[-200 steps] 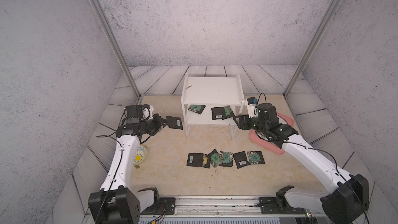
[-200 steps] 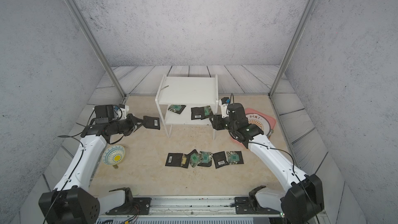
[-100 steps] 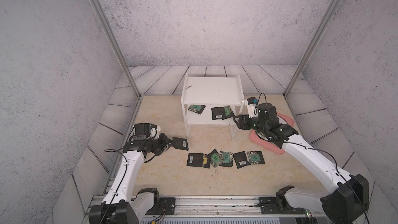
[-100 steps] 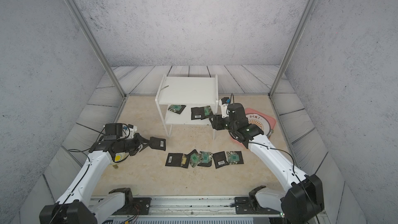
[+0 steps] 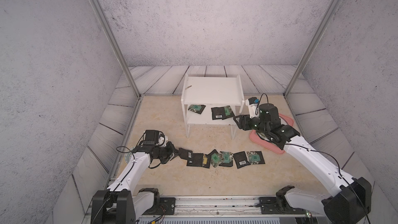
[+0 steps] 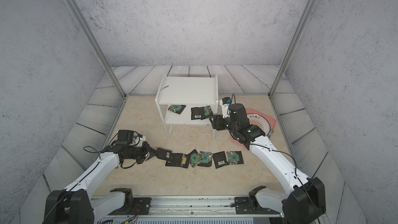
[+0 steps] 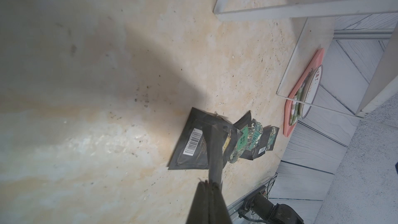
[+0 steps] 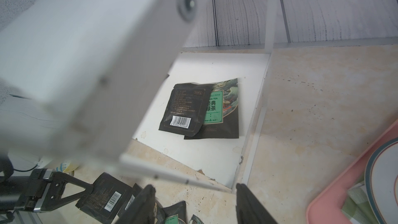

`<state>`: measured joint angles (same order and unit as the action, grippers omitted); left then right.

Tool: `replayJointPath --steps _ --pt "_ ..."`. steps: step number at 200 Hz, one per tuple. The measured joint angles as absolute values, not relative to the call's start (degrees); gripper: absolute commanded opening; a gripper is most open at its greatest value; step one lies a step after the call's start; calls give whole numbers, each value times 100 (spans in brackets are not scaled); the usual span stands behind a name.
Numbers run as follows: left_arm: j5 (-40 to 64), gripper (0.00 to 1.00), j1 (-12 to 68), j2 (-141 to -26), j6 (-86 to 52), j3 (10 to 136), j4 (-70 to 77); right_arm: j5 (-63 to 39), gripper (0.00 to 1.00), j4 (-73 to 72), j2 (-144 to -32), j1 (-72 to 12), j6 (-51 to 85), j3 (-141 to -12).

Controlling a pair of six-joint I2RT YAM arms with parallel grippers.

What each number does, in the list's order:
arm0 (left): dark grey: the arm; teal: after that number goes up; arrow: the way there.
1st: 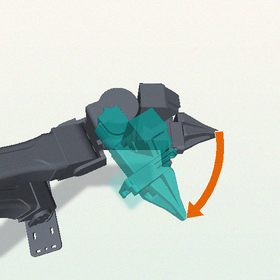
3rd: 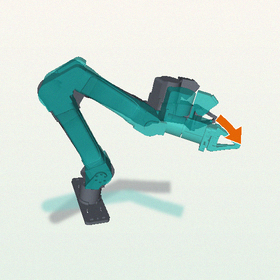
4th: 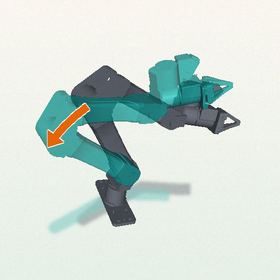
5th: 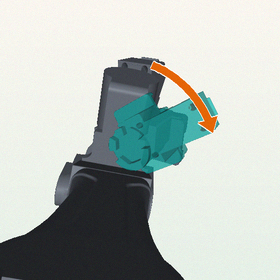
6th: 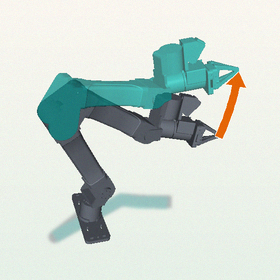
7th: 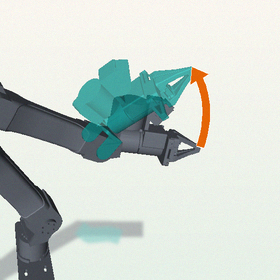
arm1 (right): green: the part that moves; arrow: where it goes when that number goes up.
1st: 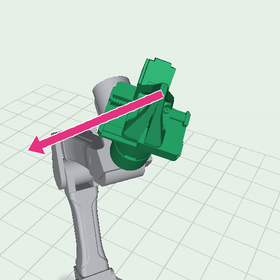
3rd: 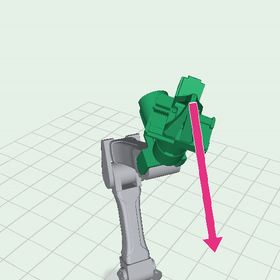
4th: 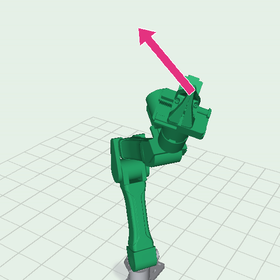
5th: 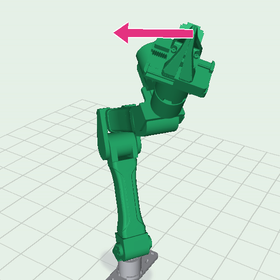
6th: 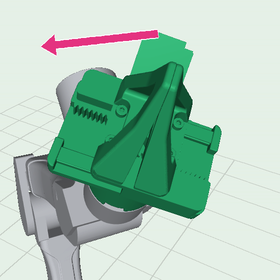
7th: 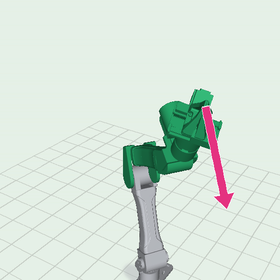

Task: Remove the tea bags from the shelf
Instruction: Place the tea bag at the center of the board.

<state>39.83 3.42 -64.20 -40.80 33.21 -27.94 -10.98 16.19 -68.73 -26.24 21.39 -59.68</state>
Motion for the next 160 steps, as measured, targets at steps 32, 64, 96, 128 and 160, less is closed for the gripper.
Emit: replayJointPath --steps 32,64,96,128,160 --pt "3900 0 497 -6676 -4104 3256 -2585 -1098 62 1621 -6814 -2624 2139 -5955" --pt "3811 0 539 -6864 -4099 3227 -2434 -1098 62 1640 -6814 -2624 2139 -5937" --pt "3719 0 563 -7043 -4091 3218 -2383 -1096 62 1645 -6814 -2624 2139 -5931" --pt "3605 4 615 -7144 -4056 3218 -2418 -1090 62 1645 -6814 -2624 2141 -5872" --pt "3465 22 663 -7129 -4012 3218 -2547 -1066 62 1647 -6814 -2624 2139 -5822"
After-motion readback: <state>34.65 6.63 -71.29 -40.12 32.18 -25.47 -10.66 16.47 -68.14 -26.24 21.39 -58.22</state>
